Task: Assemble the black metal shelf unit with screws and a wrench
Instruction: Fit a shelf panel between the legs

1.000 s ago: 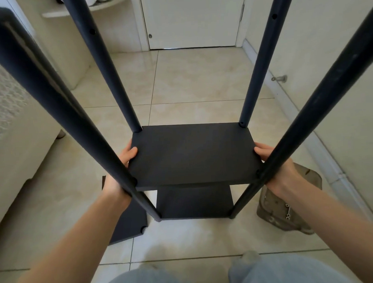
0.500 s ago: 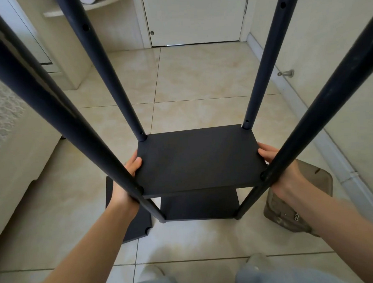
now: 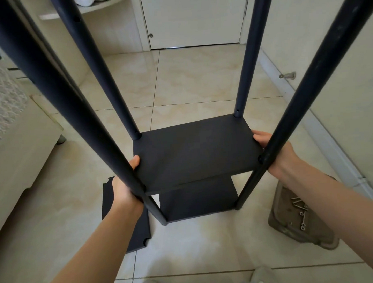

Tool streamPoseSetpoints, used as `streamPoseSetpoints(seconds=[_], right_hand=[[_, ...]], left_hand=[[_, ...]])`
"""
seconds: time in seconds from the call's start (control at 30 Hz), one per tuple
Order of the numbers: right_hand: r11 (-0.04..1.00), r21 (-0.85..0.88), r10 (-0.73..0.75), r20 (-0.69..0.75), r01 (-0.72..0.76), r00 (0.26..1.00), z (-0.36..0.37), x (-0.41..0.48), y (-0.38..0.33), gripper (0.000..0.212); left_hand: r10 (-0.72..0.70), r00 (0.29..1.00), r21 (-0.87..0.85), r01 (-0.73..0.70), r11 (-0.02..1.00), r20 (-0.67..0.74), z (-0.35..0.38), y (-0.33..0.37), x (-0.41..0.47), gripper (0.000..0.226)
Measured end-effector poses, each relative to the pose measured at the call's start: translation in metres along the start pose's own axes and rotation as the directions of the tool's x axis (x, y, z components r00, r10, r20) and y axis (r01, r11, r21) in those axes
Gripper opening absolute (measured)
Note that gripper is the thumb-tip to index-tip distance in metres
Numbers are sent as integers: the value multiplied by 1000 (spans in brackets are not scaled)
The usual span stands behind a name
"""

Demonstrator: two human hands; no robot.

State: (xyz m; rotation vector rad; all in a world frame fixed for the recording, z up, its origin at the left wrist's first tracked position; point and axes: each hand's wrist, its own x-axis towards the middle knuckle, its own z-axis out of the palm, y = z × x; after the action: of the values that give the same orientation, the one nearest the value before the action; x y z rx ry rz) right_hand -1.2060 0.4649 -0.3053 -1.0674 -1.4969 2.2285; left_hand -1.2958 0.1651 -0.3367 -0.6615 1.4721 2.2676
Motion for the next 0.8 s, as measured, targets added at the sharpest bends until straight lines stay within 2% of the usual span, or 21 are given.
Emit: streamPoseSetpoints(seconds=[0.1, 0.3, 0.37, 0.43, 0.5, 0.7, 0.8], right_hand=[[1000, -25, 6, 34, -5, 999, 5, 20, -8, 16], [999, -38, -27, -19, 27, 999, 15, 55, -25, 19], [1000, 0, -12, -22, 12, 1000, 14, 62, -30, 27], [999, -6, 47, -29, -47, 998, 10, 64, -31, 44], [997, -5, 72, -82, -72, 994, 6, 64, -29, 53], [971, -234, -124, -297, 54, 947, -7, 43, -5, 23], [980, -199, -59, -354, -14, 933, -10, 25, 18, 15]], left_hand=[[-1, 998, -18, 0, 1000, -55, 9, 2, 8, 53], [44, 991, -37, -48, 998, -124, 29, -9, 23, 4], [37, 986, -76, -50, 996, -162, 33, -13, 26, 15], [57, 982, -74, -72, 995, -180, 34, -16, 30, 19], [82, 979, -56, -94, 994, -188, 36, -19, 34, 24], [70, 975, -50, -82, 995, -213, 40, -20, 28, 28], [44, 984, -89, -60, 994, -171, 41, -20, 23, 23]])
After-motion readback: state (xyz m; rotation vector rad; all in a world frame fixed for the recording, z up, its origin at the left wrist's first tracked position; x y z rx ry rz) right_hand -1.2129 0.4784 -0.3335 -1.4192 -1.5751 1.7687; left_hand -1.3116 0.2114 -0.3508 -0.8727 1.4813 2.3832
